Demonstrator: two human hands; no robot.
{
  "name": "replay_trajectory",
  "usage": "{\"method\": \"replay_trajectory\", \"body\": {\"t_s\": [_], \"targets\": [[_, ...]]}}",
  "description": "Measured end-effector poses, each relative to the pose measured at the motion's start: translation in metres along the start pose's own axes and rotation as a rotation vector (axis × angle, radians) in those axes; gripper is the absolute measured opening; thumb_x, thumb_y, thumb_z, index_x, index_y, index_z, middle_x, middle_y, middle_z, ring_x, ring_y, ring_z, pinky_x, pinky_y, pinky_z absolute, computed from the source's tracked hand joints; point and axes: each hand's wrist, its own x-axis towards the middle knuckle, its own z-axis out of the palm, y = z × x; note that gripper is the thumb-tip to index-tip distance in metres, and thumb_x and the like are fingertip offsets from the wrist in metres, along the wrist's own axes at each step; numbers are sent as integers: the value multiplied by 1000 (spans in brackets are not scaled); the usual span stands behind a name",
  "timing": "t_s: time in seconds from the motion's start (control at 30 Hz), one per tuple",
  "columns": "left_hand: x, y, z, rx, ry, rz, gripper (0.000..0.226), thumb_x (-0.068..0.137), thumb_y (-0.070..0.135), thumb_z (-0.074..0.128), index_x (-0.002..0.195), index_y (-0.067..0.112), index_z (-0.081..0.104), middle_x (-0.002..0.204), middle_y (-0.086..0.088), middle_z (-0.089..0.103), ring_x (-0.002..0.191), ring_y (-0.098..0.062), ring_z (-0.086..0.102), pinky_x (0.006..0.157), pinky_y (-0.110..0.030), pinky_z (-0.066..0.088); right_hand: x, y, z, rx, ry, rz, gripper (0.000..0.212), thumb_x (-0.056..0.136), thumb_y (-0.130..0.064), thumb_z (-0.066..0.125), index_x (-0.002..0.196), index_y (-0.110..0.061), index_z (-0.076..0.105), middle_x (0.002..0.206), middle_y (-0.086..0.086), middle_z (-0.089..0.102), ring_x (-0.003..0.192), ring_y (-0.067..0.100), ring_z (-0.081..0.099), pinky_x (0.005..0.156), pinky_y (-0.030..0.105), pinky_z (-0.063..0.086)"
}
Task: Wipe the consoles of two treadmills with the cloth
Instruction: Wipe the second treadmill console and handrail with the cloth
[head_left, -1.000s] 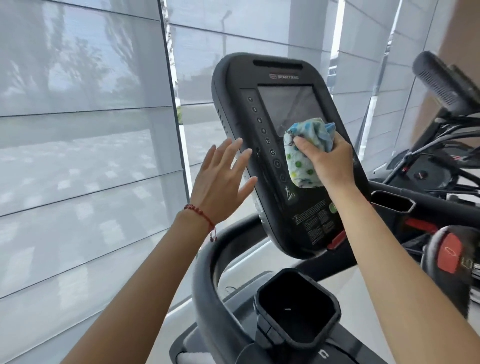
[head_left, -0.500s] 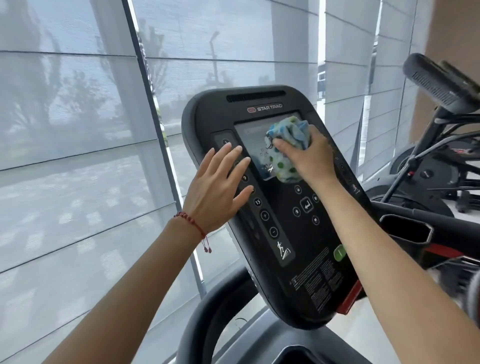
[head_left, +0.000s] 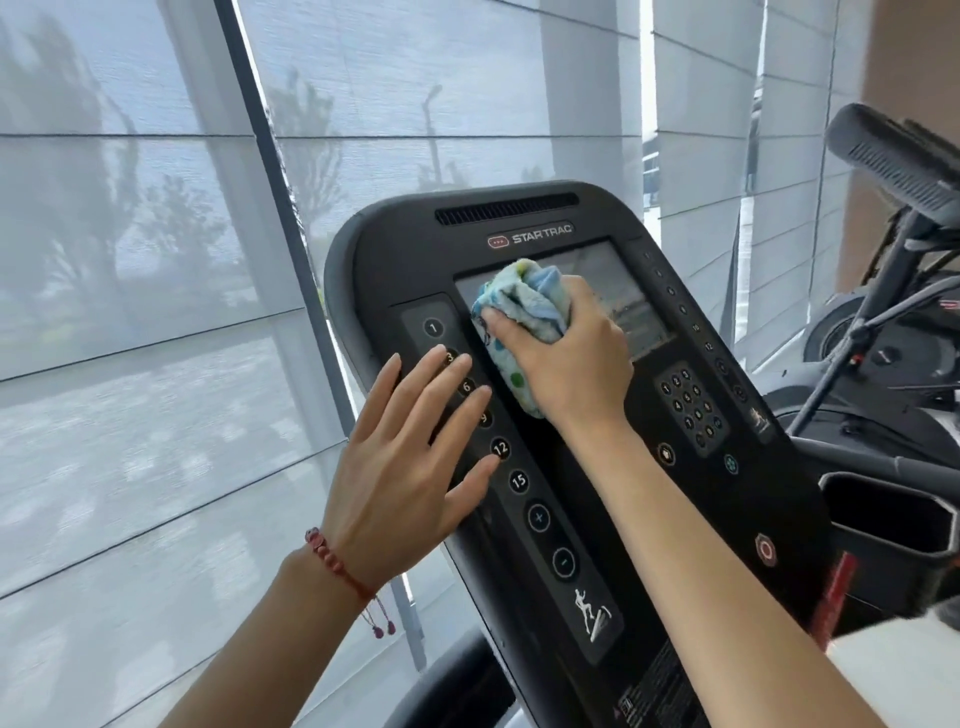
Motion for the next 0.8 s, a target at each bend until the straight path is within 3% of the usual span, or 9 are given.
{"method": "replay_trajectory", "body": {"t_s": [0.2, 0.4, 0.5, 0.63, 0.8], "targets": [[1, -2, 4, -6, 32, -2, 43, 94, 34, 42, 112, 3, 65, 127, -17, 56, 127, -31, 43, 109, -50, 28, 23, 7, 8, 62, -30, -97, 36, 73, -49, 71, 85, -19, 56, 79, -4, 64, 74, 15, 60, 66, 34, 51], [0, -3, 3, -23, 38, -10, 43, 94, 33, 42, 112, 3, 65, 127, -17, 55, 127, -31, 43, 108, -50, 28, 53, 29, 5, 80, 8, -48, 36, 73, -46, 72, 91, -17, 61, 83, -3, 66, 76, 13, 62, 65, 26, 49], [0, -4, 4, -39, 55, -3, 42, 94, 33, 42, 112, 2, 65, 127, -17, 55, 127, -30, 43, 109, -50, 28, 79, 51, -3, 37, 41, 17, 36, 77, -43, 70, 96, -14, 61, 86, -4, 64, 71, 6, 57, 61, 14, 44], [0, -5, 4, -47, 65, -1, 42, 94, 32, 42, 111, 2, 65, 127, -17, 55, 126, -30, 43, 108, -50, 29, 104, 76, -11, 16, 117, 135, 47, 75, -48, 69, 103, -12, 61, 98, 4, 69, 91, 22, 64, 83, 40, 53], [0, -6, 5, -43, 52, -5, 42, 94, 32, 42, 112, 2, 65, 128, -17, 55, 127, -30, 43, 108, -50, 28, 100, 74, -4, -12, 108, 156, 45, 77, -49, 66, 102, -12, 65, 99, 6, 70, 94, 23, 65, 82, 32, 51]]}}
